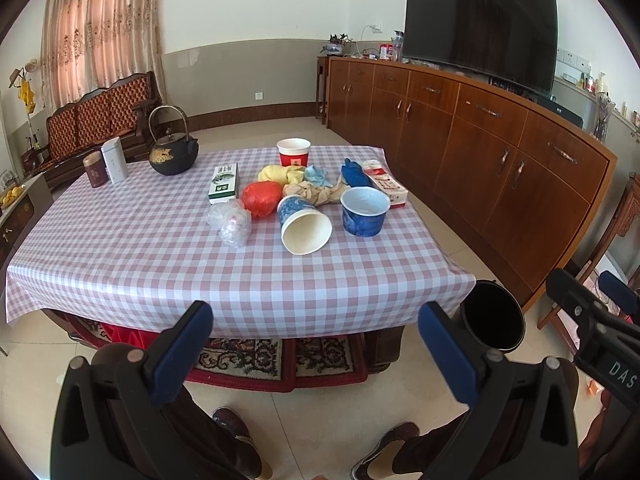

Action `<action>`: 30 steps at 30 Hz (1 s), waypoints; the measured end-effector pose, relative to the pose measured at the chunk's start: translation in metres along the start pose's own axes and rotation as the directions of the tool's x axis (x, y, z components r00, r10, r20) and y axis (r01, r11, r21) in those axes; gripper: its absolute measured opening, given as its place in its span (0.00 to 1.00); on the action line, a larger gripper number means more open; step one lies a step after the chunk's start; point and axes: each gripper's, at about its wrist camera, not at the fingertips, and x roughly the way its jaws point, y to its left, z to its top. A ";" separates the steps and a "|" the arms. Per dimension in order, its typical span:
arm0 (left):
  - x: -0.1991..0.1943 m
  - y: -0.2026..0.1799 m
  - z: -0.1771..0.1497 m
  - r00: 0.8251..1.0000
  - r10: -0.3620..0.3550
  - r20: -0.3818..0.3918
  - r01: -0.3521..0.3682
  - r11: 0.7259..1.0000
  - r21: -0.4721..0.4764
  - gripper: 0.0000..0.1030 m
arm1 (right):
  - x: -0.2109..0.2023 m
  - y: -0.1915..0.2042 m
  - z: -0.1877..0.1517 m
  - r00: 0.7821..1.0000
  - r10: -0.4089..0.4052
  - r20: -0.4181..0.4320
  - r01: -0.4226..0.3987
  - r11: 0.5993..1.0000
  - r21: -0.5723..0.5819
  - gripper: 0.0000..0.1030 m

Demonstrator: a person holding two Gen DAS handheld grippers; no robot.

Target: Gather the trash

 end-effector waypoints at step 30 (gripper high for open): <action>0.052 0.024 0.012 0.998 0.057 0.011 -0.057 0.998 -0.009 1.00 | 0.044 0.017 0.005 0.999 0.028 -0.017 -0.029 0.999 -0.029 1.00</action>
